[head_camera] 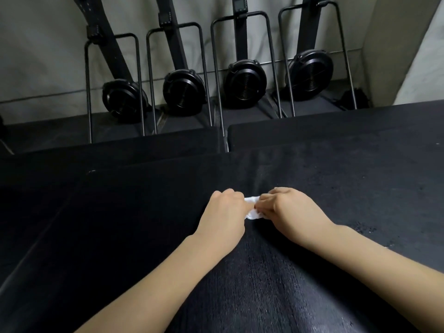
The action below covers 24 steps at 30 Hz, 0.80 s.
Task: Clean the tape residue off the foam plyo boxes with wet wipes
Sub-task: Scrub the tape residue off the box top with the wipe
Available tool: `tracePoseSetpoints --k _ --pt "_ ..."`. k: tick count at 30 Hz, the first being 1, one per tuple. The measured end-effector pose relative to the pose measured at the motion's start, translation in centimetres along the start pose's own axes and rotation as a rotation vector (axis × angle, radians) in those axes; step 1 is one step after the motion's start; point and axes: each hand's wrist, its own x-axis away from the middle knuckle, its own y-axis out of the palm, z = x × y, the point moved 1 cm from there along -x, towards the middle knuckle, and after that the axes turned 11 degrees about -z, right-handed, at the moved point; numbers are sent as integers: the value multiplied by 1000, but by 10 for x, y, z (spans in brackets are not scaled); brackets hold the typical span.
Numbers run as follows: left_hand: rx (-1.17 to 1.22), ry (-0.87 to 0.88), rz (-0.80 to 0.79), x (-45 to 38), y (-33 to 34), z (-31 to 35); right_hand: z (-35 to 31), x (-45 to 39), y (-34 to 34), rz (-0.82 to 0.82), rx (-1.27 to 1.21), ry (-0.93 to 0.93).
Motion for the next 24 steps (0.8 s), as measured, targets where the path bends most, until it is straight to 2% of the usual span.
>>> tracePoseSetpoints --k 7,10,14,20,24 --pt "120 -143 98 -54 -18 -28 27 -69 -5 20 -47 76" --pt "108 -121 101 -91 -16 -47 32 -101 -11 7 -20 144" --pt "153 -175 118 -121 -10 -60 35 -125 -21 -4 -59 221" --pt "210 -162 103 -93 -9 -53 32 -102 -25 -43 -54 174" --pt "126 -41 98 -65 3 -43 26 -68 -11 -7 79 81"
